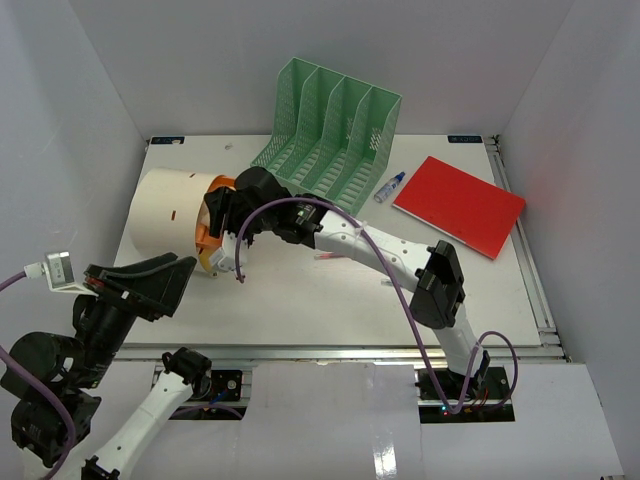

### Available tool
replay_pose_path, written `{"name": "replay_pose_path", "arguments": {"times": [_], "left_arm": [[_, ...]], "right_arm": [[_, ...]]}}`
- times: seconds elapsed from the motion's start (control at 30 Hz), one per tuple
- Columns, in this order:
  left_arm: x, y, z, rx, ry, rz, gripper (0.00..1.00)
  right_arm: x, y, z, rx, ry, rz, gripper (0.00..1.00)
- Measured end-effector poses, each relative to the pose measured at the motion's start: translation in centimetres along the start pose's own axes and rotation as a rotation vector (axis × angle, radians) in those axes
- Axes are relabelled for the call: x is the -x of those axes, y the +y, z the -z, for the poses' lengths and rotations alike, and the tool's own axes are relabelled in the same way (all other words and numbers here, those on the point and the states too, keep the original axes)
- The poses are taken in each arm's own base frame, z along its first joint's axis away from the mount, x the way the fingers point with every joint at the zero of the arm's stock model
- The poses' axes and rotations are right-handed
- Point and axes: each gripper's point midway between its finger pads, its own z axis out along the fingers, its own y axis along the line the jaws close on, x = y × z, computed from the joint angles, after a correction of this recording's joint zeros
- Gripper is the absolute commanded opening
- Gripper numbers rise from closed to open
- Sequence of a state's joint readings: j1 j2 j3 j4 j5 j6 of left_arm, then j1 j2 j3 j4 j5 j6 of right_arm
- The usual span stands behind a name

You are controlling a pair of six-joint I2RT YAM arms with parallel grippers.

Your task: Organize the desk

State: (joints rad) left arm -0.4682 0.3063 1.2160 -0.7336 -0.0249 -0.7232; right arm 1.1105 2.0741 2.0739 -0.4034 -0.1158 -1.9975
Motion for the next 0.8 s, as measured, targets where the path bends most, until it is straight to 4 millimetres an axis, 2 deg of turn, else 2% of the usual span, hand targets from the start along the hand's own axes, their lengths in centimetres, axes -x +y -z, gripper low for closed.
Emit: {"name": "replay_pose_path", "arguments": {"times": [0.1,0.17,0.23,0.33,0.4,0.43,0.47,0.57,0.7,0.77,0.8], "left_arm": [[-0.8,0.0,-0.9,-0.006,0.046,-0.015,0.93],[-1.8,0.2,-2.0,0.0,0.092,-0.027,0.91],[-3.1,0.9,-3.5,0.017,0.149,-0.04,0.88],[-5.7,2.1,-5.6,0.041,0.244,-0.04,0.81],[-6.9,2.6,-6.7,0.042,0.287,-0.057,0.74],[-7.6,3.1,-7.1,0.05,0.314,-0.065,0.71],[-8.4,3.5,-7.8,0.057,0.347,-0.069,0.63],[-10.9,4.9,-10.1,0.085,0.448,-0.088,0.47],[-15.0,8.3,-13.5,0.168,0.603,-0.119,0.32],[-17.2,10.5,-15.0,0.225,0.685,-0.146,0.29],[-18.0,11.5,-15.7,0.252,0.716,-0.164,0.27]], "right_arm": [[0.0,-0.6,1.4,-0.005,-0.007,-0.04,0.51],[-0.1,-1.1,3.3,-0.011,-0.016,-0.101,0.48],[-0.3,-1.8,5.9,-0.025,-0.027,-0.18,0.45],[-1.5,-2.4,11.2,-0.06,-0.023,-0.314,0.34],[-2.7,-1.5,14.5,-0.08,-0.016,-0.462,0.26],[-3.5,-0.6,16.1,-0.092,-0.013,-0.551,0.25],[-3.9,0.5,17.3,-0.099,-0.015,-0.649,0.21],[-4.7,5.6,20.1,-0.105,-0.009,-0.962,0.16],[-3.2,14.5,22.5,-0.101,0.016,-1.377,0.12],[-2.0,17.7,23.1,-0.11,0.019,-1.533,0.11],[-1.5,18.6,23.5,-0.121,0.016,-1.596,0.11]]}}
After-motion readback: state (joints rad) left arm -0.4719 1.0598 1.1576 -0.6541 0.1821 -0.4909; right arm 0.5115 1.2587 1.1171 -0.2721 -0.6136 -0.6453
